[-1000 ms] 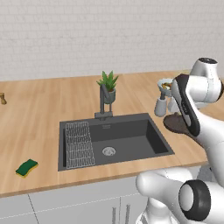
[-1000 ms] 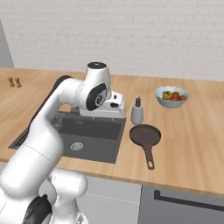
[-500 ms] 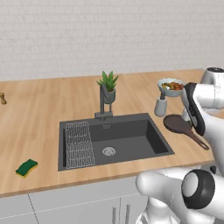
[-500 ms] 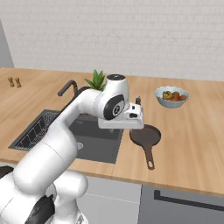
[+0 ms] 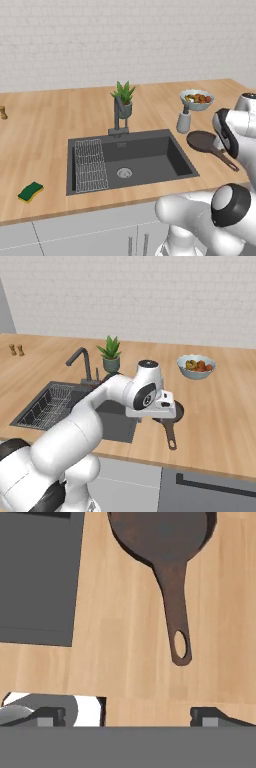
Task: Pick the pan and sponge and place them into the sink. Then turn on the water.
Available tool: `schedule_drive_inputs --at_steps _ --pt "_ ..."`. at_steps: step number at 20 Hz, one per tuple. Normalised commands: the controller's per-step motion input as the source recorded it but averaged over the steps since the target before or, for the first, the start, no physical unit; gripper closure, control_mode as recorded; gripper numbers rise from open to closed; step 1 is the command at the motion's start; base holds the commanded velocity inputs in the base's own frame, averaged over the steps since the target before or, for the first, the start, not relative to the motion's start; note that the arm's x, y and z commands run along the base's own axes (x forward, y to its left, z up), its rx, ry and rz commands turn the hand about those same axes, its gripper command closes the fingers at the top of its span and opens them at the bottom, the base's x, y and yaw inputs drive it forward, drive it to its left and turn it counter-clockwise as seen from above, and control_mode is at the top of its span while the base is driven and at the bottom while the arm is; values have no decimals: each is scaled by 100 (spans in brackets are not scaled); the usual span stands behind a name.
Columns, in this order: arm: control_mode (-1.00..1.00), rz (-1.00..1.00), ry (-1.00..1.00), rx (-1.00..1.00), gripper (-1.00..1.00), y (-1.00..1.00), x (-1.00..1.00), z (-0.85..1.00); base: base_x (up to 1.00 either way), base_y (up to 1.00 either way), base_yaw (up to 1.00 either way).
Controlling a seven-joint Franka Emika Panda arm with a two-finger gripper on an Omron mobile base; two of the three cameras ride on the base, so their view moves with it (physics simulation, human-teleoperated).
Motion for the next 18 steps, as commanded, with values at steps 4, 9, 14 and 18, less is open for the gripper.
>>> schedule_drive_inputs --at_steps 4,9,14,18 --pt "-100 0 3 0 -100 -14 22 -52 0 0 0" --pt "-100 0 5 0 -100 -22 30 -42 0 0 0" --pt "-100 0 4 0 -100 -22 26 -42 0 0 0" --pt "-100 0 2 0 -100 -28 26 -37 0 0 0"
